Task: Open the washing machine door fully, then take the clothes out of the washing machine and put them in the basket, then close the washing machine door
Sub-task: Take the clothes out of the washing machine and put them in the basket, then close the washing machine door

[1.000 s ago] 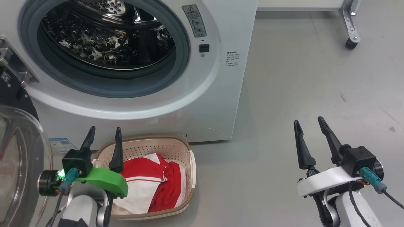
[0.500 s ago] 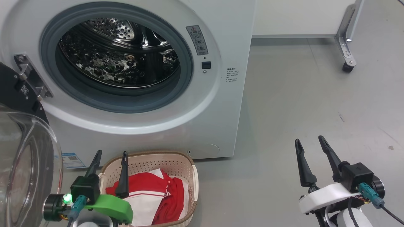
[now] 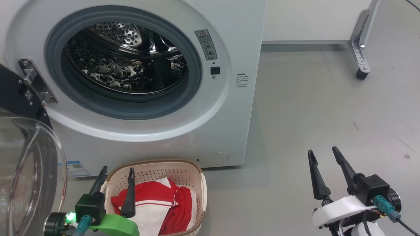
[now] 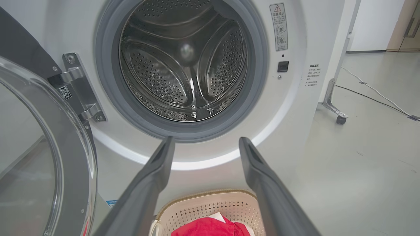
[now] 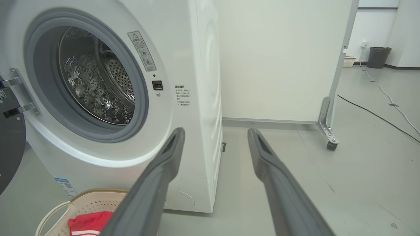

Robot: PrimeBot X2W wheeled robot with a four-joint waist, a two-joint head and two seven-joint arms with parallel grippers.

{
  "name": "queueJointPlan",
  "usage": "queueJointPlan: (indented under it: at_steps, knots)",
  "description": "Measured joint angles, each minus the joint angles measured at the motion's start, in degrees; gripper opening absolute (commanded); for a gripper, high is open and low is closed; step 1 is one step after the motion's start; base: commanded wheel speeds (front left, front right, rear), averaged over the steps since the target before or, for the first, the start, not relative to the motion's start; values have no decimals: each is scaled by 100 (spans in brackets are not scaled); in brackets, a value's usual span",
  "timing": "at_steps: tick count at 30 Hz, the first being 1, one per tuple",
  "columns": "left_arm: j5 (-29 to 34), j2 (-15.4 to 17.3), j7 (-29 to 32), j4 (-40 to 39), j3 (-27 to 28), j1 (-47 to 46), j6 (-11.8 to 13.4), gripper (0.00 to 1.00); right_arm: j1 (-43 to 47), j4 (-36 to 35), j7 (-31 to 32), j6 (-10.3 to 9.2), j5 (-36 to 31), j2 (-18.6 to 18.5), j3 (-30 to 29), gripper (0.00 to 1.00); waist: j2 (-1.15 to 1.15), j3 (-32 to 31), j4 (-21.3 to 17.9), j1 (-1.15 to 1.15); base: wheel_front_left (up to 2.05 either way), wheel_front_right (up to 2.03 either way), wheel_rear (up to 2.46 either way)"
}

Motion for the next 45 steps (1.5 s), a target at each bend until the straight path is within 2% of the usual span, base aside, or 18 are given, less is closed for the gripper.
queueJointPlan:
  at_steps: [23, 45]
  knots:
    - [65, 59, 370, -902, -27, 401, 110, 100, 4, -118, 0, 1, -49, 1, -25, 100, 0, 98, 34, 0, 0, 0, 0]
    - [204, 80, 633, -1399, -27, 578, 177, 100, 3, -168, 0, 8, -56, 3, -51, 100, 0, 179, 36, 0, -4, 4, 0]
